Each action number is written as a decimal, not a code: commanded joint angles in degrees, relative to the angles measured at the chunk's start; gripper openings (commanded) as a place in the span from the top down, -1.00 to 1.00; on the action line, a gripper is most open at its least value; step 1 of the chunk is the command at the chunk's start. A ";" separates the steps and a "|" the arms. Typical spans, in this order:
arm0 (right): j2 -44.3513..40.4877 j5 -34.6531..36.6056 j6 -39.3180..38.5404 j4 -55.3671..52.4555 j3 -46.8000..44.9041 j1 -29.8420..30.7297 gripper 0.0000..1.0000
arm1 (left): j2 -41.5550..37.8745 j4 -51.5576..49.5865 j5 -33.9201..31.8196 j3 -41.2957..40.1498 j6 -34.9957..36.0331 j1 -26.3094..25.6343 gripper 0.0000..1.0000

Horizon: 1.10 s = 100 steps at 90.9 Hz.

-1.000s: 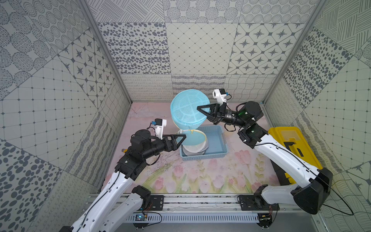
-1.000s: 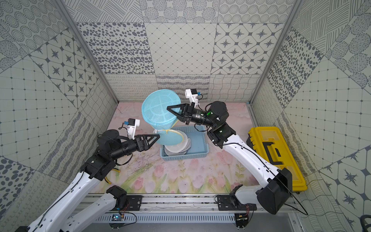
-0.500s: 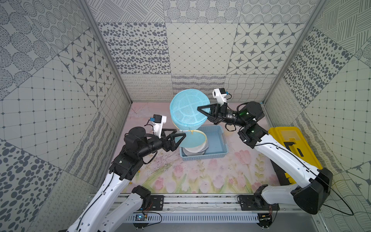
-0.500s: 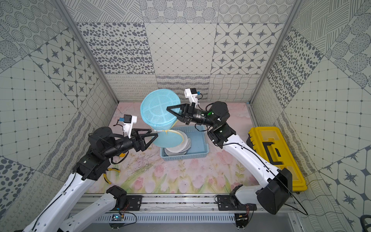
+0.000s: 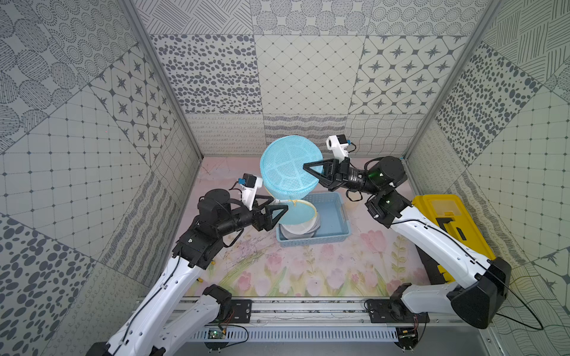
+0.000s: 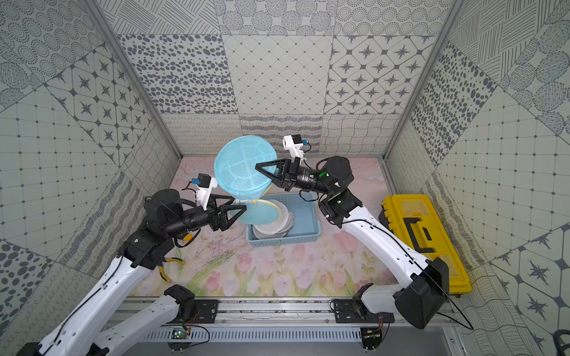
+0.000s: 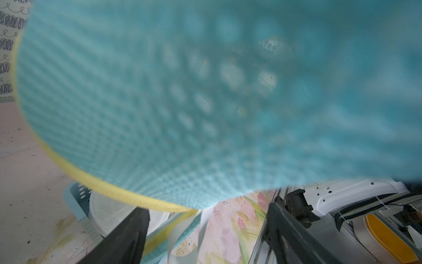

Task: Turn the laundry bag inside out
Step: Turn over the laundry bag.

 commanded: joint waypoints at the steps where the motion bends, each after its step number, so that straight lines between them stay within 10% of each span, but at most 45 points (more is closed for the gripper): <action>1: -0.08 0.21 0.69 4.94 1.26 0.74 1.00 | 1.82 6.81 4.82 1.22 0.41 0.09 -0.57; 41: 1.95 3.08 2.09 5.06 -0.72 1.01 1.00 | 0.67 7.27 8.43 -0.98 -6.62 0.00 1.00; 54: 2.25 5.54 1.00 0.12 -3.67 -1.29 1.00 | 0.24 2.99 9.81 -0.03 -11.92 0.01 1.00; 78: 4.68 6.98 -15.27 -21.66 -5.43 -7.38 -0.37 | 0.78 -5.34 12.63 0.69 -27.05 0.00 1.00; 100: 1.42 16.40 -34.34 -41.47 -6.02 -11.43 -0.59 | 1.50 -9.00 14.90 0.79 -34.18 0.14 1.00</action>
